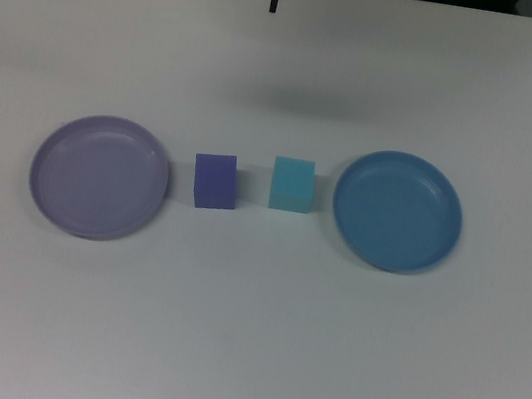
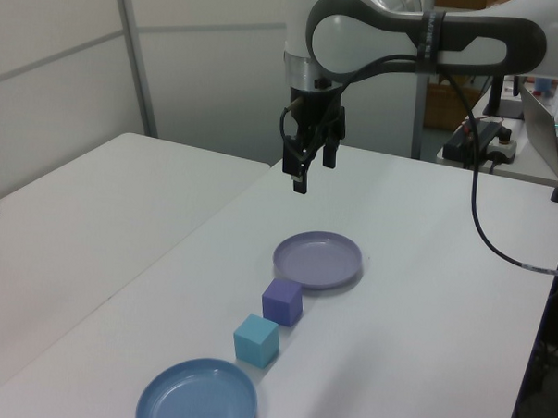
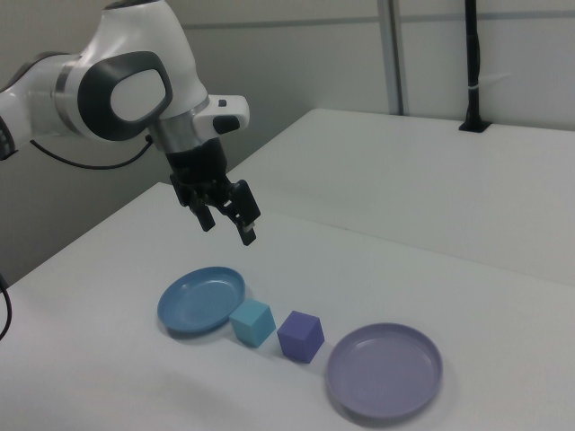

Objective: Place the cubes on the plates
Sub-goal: 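Lower the open gripper down onto the purple cube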

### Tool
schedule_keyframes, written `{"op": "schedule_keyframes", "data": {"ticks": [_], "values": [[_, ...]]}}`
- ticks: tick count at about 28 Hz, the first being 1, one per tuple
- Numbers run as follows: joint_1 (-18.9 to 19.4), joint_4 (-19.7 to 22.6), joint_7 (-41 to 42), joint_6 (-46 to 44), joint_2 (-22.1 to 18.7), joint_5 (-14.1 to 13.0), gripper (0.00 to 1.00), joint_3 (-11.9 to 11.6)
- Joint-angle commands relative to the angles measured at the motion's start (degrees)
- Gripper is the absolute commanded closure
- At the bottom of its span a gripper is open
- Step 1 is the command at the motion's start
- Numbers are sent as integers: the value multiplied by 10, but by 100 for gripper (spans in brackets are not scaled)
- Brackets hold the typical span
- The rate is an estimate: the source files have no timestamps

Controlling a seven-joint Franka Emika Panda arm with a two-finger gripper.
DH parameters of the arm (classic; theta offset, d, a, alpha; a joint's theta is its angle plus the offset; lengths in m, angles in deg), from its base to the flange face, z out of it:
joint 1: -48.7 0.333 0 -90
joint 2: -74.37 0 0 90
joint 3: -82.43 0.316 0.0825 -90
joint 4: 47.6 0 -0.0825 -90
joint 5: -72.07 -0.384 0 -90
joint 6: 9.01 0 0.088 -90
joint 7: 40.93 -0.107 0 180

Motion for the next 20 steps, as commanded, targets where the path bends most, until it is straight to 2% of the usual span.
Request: {"op": "schedule_keyframes", "data": {"ticks": [1,7,11,15,20], "values": [[-3,-1,2,-14,16,-37,0,-3],[-6,-6,23,-7,58,-27,0,-4],[-1,1,44,34,92,3,0,-2],[2,8,44,50,121,8,0,-2],[15,50,40,114,153,38,0,-1]]}}
